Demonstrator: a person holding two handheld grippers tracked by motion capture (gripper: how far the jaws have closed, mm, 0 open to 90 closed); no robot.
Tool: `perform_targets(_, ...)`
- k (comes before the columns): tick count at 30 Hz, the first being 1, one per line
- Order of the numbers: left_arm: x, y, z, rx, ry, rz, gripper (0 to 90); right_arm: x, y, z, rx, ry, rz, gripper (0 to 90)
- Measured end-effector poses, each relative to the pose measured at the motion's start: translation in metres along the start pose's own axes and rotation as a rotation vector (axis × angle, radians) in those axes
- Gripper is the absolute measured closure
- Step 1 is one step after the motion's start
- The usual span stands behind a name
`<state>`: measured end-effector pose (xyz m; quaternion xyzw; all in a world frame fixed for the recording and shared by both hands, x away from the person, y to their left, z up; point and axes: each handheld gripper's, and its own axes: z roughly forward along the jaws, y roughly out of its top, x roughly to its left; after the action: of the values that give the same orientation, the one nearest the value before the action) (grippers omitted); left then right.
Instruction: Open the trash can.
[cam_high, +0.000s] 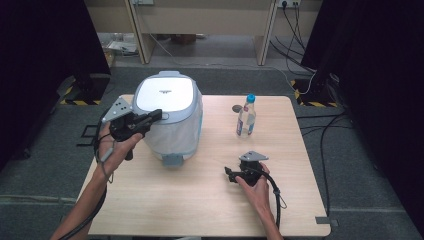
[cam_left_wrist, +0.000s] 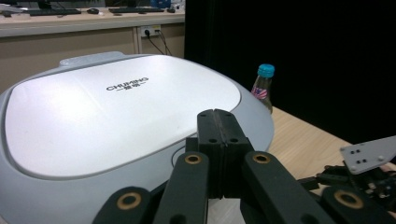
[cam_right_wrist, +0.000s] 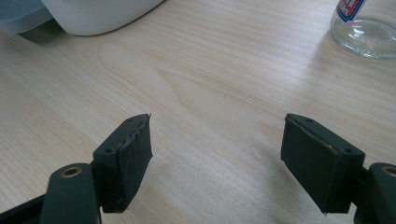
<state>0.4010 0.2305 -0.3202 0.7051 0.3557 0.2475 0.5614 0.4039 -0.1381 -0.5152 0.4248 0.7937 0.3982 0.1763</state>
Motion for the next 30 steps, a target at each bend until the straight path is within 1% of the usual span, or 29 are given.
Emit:
perform_targets(1,0.0004,0.0,0.001,-0.003,-0.002,-0.003,89.5,0.0002,0.0001,0.0,0.002,0.002,-0.003,24.8)
perform_targets(3,0.0012,0.0012,0.0019,0.001,0.013,0.005,89.5,0.0004,0.0001,0.0002,0.003,0.003,-0.006,24.8)
perform_targets(5,0.0021,0.0017,0.003,0.003,0.015,0.007,89.5,0.0007,0.0,0.0004,0.005,0.004,-0.009,24.8)
perform_targets(6,0.002,0.0024,0.0028,0.009,0.016,0.012,89.5,0.0008,0.0,0.0005,0.006,0.004,-0.011,24.7)
perform_targets(7,0.0003,0.0024,0.0031,0.011,0.026,0.028,89.5,0.0012,-0.0001,0.0004,0.008,0.005,-0.009,24.8)
perform_targets(10,-0.0003,0.0011,0.0036,0.004,0.033,0.038,89.6,0.0015,-0.0001,0.0004,0.01,0.002,-0.009,24.8)
perform_targets(11,-0.0004,0.0014,0.0032,0.013,0.03,0.04,89.6,0.0015,-0.0001,0.0004,0.01,0.002,-0.009,24.8)
perform_targets(12,-0.0014,0.0019,0.0028,0.021,0.033,0.049,89.5,0.0018,0.0,0.0005,0.012,0.001,-0.012,24.8)
perform_targets(13,-0.0032,0.0037,0.0034,0.034,0.046,0.074,89.5,0.0022,-0.0001,0.0006,0.012,-0.001,-0.016,24.8)
perform_targets(14,-0.004,0.0038,0.0039,0.034,0.051,0.079,89.6,0.0022,-0.0002,0.0003,0.012,-0.002,-0.018,24.8)
perform_targets(17,-0.0032,0.0024,0.0041,0.028,0.045,0.069,89.6,0.0018,-0.0005,0.0002,0.012,-0.003,-0.016,24.8)
perform_targets(20,-0.0026,0.0027,0.0041,0.032,0.041,0.079,89.6,0.0018,-0.0002,0.0003,0.017,-0.001,-0.013,24.8)
perform_targets(23,0.0001,0.003,0.0042,0.036,0.024,0.062,89.6,0.0021,-0.0003,0.0002,0.017,0.0,-0.015,24.8)
perform_targets(24,0.0014,0.0027,0.0043,0.034,0.015,0.048,89.6,0.0019,-0.0004,0.0002,0.015,0.0,-0.015,24.8)
perform_targets(26,0.0006,0.0004,0.0039,0.02,0.02,0.058,89.6,0.0014,-0.0006,0.0001,0.016,0.005,-0.01,24.8)
perform_targets(27,0.0021,-0.0008,0.0039,0.011,0.013,0.037,89.6,0.0009,-0.0006,0.0,0.016,0.004,-0.013,24.8)
perform_targets(28,0.0015,-0.0013,0.0038,0.009,0.016,0.043,89.6,0.001,-0.0006,0.0001,0.017,0.002,-0.013,24.8)
perform_targets(29,-0.0001,-0.001,0.0039,0.012,0.025,0.065,89.7,0.0012,-0.0006,0.0003,0.018,0.003,-0.011,24.8)
perform_targets(30,0.003,-0.0014,0.0042,0.007,0.008,0.029,89.7,0.0014,-0.0004,0.0003,0.022,0.002,-0.012,24.8)
